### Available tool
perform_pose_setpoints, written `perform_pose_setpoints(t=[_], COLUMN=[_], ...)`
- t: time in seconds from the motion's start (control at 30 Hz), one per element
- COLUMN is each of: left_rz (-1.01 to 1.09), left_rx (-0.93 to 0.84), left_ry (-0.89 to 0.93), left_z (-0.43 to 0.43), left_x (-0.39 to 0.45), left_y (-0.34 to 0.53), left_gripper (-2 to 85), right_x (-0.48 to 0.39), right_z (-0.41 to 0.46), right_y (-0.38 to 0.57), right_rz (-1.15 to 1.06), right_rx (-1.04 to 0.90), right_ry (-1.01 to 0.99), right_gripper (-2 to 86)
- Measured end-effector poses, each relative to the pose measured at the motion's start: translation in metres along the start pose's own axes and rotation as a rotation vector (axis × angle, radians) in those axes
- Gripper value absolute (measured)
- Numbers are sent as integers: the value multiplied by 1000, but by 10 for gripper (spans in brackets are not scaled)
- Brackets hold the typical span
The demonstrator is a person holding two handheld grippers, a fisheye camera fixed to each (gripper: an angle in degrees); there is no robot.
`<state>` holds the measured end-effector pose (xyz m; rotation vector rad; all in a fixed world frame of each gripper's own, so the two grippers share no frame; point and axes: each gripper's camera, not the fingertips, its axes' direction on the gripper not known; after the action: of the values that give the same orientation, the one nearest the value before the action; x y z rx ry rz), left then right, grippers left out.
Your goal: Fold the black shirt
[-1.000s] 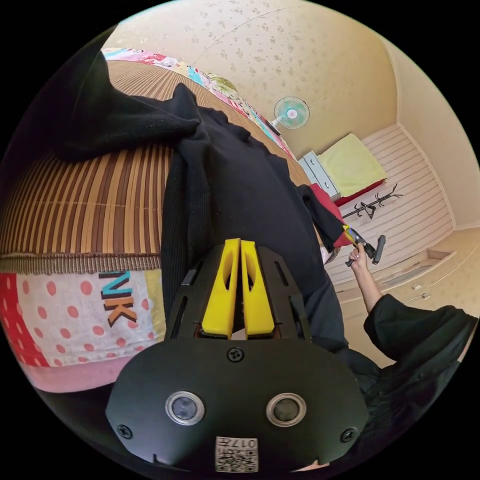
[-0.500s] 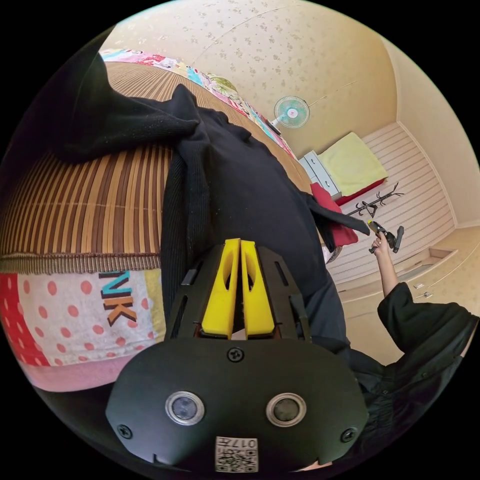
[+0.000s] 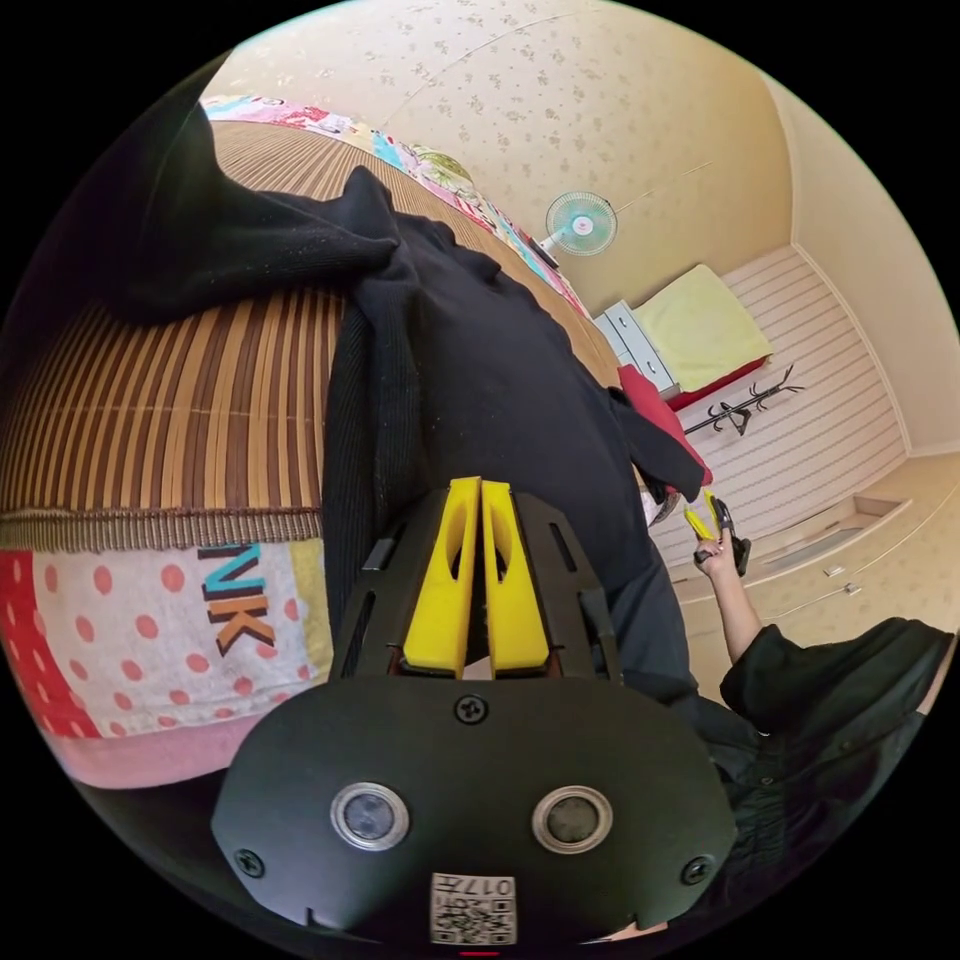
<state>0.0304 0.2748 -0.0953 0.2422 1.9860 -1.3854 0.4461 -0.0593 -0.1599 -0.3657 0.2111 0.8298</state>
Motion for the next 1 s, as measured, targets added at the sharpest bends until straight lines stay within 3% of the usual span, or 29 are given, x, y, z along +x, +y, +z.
perform_pose_setpoints(t=[0.13, 0.27, 0.53, 0.63, 0.7, 0.77, 0.83, 0.9, 1.0], left_rz=[9, -4, 12, 3, -31, -44, -46, -48, -148], left_rx=[2, 3, 0, 11, 13, 9, -11, 78, 282], left_ry=[0, 14, -1, -16, -44, -82, -121, -176, -124], left_z=[-5, -12, -33, -45, -57, -70, -92, -152, -247], left_x=[7, 13, 25, 29, 36, 46, 56, 62, 40], left_y=[-2, -6, -14, -15, -18, -19, -19, -8, 16], left_gripper=[-10, -10, -10, -9, -8, -6, -1, 33, 73], right_x=[-1, -67, -280, -352, -379, -382, -368, -320, -275], right_z=[1, -12, 66, 145, 229, 297, 366, 433, 427], right_y=[-17, -21, 28, 107, 188, 257, 320, 380, 366], right_rz=[6, -29, -467, -630, -666, -737, -805, -829, -746], right_rx=[47, 149, 126, -5, -191, -342, -543, -795, -807], right_ry=[-65, 175, -128, -269, -348, -319, -186, -3, -132], right_gripper=[116, 48, 33, 31, 30, 31, 31, 31, 31])
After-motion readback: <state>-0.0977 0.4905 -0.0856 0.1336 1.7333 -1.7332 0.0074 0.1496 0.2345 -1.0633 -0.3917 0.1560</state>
